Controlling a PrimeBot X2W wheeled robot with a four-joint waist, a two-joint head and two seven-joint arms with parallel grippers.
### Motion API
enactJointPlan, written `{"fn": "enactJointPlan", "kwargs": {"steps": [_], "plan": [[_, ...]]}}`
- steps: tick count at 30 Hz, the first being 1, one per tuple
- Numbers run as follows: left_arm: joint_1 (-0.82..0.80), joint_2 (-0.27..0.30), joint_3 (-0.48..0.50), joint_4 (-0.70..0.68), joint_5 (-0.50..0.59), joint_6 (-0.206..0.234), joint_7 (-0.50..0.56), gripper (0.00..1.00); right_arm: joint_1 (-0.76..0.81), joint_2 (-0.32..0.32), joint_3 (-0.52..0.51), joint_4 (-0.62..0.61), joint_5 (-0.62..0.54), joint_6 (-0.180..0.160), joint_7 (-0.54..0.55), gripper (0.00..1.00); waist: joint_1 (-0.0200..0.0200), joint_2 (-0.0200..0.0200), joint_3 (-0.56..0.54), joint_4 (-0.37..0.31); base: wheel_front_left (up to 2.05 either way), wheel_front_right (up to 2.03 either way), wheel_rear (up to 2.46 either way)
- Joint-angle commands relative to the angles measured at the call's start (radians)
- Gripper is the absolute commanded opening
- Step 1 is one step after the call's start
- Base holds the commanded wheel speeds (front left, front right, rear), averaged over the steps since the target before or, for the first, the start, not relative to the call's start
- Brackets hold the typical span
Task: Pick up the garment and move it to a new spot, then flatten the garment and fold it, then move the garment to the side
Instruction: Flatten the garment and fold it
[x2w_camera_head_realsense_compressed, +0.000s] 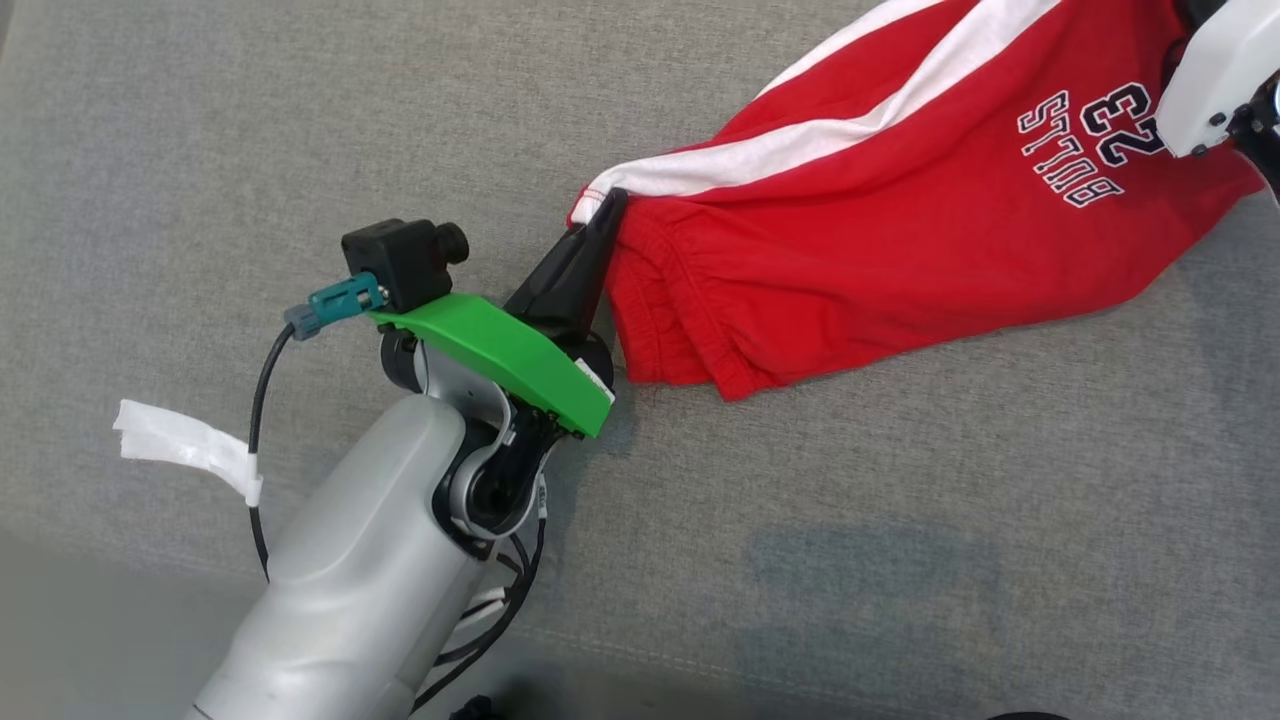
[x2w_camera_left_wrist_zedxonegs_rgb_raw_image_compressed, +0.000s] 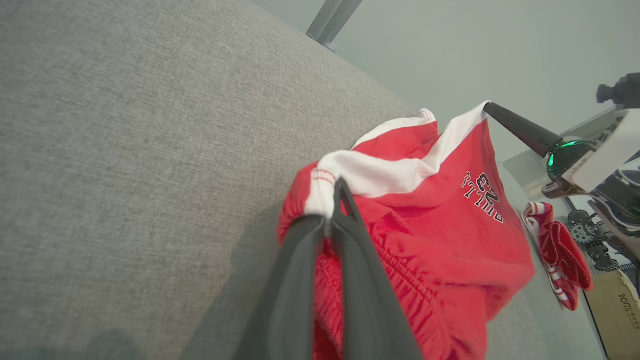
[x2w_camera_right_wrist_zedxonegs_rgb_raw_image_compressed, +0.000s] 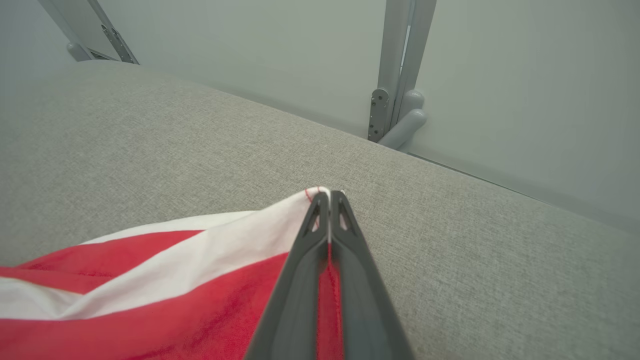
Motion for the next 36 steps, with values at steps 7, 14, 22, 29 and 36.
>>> {"fn": "enactJointPlan", "kwargs": {"steps": [7, 14, 22, 29, 36], "plan": [[-0.062, -0.036, 0.018, 0.072, -0.011, -0.019, -0.04, 0.0, -0.095, -0.016, 0.064, 0.107, 0.028, -0.001, -0.017, 0.0, 0.0, 0.0, 0.031, 0.057, 0.0, 0.0, 0.0], [-0.084, -0.058, -0.01, 0.131, -0.011, -0.033, -0.036, 0.0, -0.141, -0.018, 0.119, 0.198, 0.037, -0.001, -0.01, 0.0, 0.0, 0.0, 0.029, 0.056, 0.0, 0.0, 0.0], [-0.095, -0.065, -0.03, 0.213, -0.007, -0.035, -0.038, 1.0, -0.157, 0.014, 0.166, 0.248, 0.057, -0.001, -0.012, 1.0, 0.0, 0.0, -0.011, 0.027, 0.0, 0.0, 0.0], [-0.005, 0.027, -0.059, 0.146, 0.058, 0.015, -0.056, 1.0, -0.125, -0.042, 0.211, 0.143, 0.111, -0.001, 0.21, 1.0, 0.0, 0.0, -0.106, -0.016, 0.0, 0.0, 0.0], [0.126, 0.14, -0.084, -0.087, 0.177, 0.146, -0.11, 1.0, -0.063, -0.077, 0.146, 0.144, 0.12, -0.001, 0.399, 1.0, 0.0, 0.0, -0.105, 0.029, 0.0, 0.0, 0.0]]}}
